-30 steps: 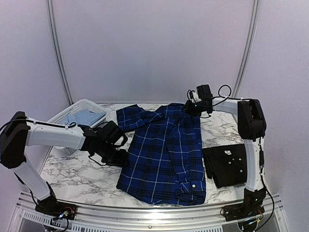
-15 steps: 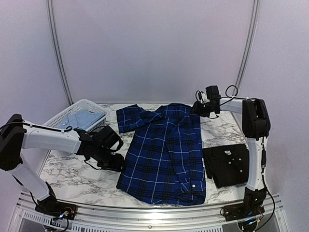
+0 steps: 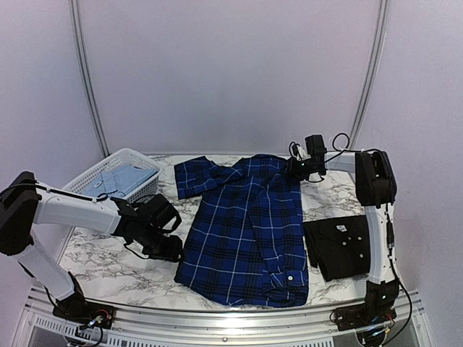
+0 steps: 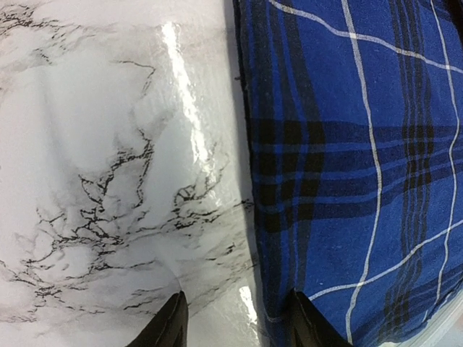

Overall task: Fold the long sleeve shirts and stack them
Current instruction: Pick up the 1/3-folded shirt from the center of the board.

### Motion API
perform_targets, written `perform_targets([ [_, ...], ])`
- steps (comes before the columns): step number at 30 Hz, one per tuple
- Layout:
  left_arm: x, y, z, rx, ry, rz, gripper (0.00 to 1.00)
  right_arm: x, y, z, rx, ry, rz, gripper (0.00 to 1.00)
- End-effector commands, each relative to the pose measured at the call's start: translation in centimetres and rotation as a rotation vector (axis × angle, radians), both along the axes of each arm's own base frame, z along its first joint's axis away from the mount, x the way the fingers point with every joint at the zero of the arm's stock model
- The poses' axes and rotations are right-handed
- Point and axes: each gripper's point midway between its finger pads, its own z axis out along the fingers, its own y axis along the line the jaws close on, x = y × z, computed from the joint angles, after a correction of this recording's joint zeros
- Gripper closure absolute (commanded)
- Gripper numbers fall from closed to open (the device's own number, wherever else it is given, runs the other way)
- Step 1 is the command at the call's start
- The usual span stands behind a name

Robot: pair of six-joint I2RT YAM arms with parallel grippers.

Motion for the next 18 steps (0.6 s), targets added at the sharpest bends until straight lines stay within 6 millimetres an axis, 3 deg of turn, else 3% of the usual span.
perform_targets([
  [1, 0.0, 0.1, 0.3, -0.023, -0.008, 0.017, 0.5, 1.5, 0.6, 1.6, 0.042, -0.054, 0.017, 0.63],
  [11, -1.1, -0.3, -0.3, -0.073, 0.037, 0.027, 0.5, 2.0, 1.4, 1.9, 0.12, -0.074, 0.03, 0.69],
  [18, -2.2, -0.9, -0.5, -0.121, 0.075, 0.018, 0.54, 2.6, 1.2, 2.5, 0.135, -0.091, 0.014, 0.86],
])
